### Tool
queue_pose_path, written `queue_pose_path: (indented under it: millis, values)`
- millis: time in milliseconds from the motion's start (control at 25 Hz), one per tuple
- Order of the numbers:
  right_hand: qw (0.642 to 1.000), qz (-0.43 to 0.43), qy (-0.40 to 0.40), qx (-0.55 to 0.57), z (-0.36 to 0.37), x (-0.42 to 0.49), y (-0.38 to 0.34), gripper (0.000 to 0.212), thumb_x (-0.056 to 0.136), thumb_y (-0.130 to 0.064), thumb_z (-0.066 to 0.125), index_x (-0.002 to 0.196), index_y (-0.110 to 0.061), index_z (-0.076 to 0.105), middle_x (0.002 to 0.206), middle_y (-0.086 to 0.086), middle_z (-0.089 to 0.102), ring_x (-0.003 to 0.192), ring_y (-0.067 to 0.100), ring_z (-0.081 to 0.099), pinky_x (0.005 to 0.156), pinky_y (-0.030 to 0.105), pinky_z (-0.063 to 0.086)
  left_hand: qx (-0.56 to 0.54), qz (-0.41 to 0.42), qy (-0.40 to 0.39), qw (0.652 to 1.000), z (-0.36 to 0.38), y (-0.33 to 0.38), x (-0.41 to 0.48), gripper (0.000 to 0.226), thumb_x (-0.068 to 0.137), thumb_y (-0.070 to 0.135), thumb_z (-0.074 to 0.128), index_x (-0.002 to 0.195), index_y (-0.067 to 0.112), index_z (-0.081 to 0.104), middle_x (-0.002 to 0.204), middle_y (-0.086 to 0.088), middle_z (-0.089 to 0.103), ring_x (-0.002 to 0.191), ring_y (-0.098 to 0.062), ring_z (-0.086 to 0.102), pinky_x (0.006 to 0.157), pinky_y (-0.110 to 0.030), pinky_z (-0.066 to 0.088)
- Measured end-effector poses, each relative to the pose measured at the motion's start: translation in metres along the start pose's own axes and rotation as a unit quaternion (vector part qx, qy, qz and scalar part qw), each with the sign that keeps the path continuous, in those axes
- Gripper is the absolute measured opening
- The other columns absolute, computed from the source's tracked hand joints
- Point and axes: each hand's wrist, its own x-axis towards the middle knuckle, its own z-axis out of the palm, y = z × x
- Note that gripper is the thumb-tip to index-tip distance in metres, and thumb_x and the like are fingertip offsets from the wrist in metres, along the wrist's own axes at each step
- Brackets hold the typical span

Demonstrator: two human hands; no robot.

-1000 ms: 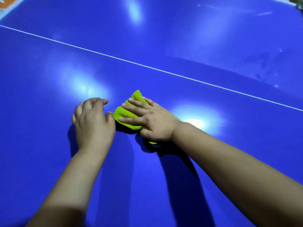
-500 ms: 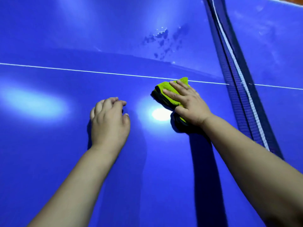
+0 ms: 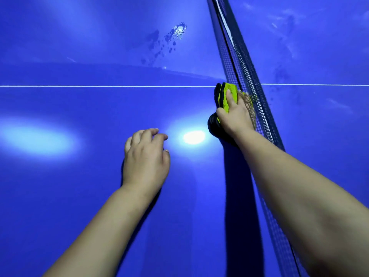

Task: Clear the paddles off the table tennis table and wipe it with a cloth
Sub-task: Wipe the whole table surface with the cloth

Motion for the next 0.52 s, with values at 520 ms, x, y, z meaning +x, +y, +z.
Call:
queue_pose_path:
  millis: [520]
  values:
    - [0.986,0.066,-0.001,-0.151,0.004,-0.315,0.074,0.072,0.089,-0.041,0.045,0.152,-0.035,0.012,0.162,0.001,0.004,0.148,0.02,0.002,0.118,0.04,0.006,-0.012,0.089,-0.061,0.994,-0.056,0.018,-0.17,0.029,0.069,0.01,0.071,0.098,0.013,0.068,0.111,-0.011,0.062,0.105,-0.033,0.055,0.093,-0.042,0.038]
